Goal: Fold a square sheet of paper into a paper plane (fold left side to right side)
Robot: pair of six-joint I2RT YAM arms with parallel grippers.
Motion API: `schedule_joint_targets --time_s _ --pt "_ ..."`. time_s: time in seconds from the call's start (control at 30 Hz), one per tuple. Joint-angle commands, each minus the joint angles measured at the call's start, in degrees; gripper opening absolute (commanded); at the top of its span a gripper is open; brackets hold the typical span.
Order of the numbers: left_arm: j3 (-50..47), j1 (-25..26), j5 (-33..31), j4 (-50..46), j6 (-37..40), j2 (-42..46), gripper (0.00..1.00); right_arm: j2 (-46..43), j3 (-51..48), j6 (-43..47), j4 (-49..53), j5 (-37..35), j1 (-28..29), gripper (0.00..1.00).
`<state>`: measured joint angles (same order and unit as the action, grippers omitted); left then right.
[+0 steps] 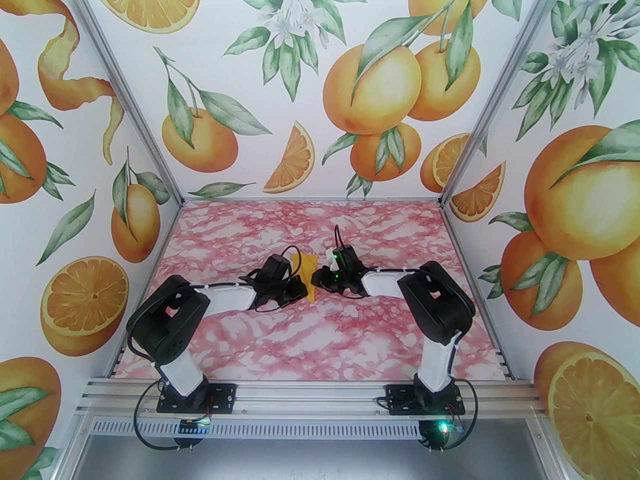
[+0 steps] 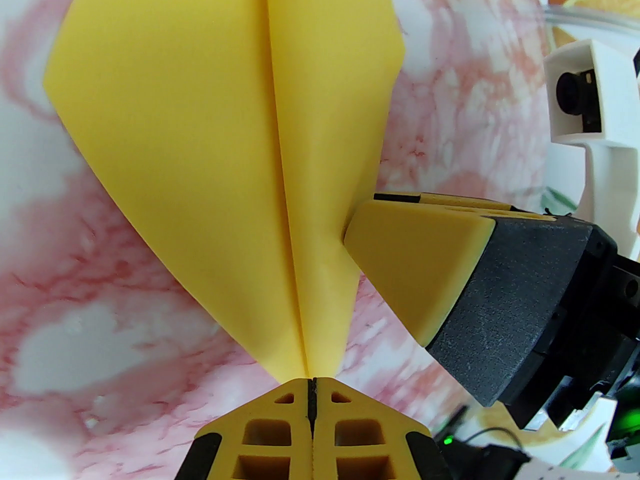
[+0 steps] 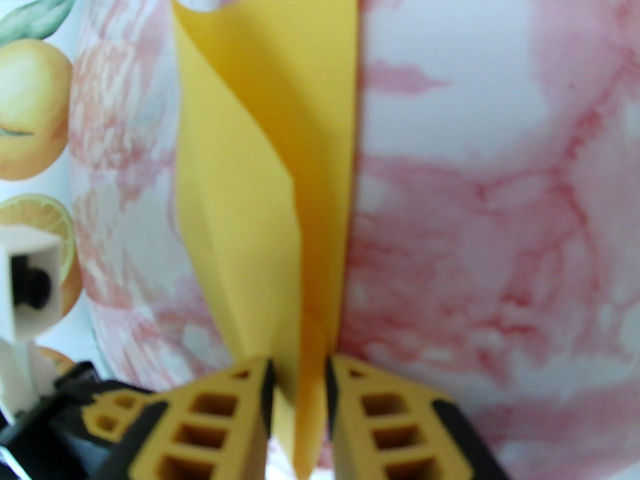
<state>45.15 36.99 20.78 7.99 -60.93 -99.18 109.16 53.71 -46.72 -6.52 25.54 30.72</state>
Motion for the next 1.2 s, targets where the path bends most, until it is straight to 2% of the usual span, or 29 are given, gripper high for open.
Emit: schedule_joint_targets --time_s 0.0,0.7,1.0,1.17 --pt "-0.3 0.9 -0.9 8.3 -3.7 -0.5 0.03 1.6 -1.5 -0.3 2.4 0.8 0.7 0.25" --pt "-0.7 2.7 -0.4 9.4 -5.1 -4.1 0.03 1.9 -2.0 -0.5 1.9 0.9 0.7 0.24" --pt "-0.3 2.7 -2.9 4.7 -2.4 -0.5 0.05 2.8 -1.4 0.3 3.3 1.1 0.8 0.24" --pt "0.4 2.7 -1.5 5.8 -2.5 -1.9 0.05 2.9 -1.5 0.6 3.6 0.8 0.9 0.24"
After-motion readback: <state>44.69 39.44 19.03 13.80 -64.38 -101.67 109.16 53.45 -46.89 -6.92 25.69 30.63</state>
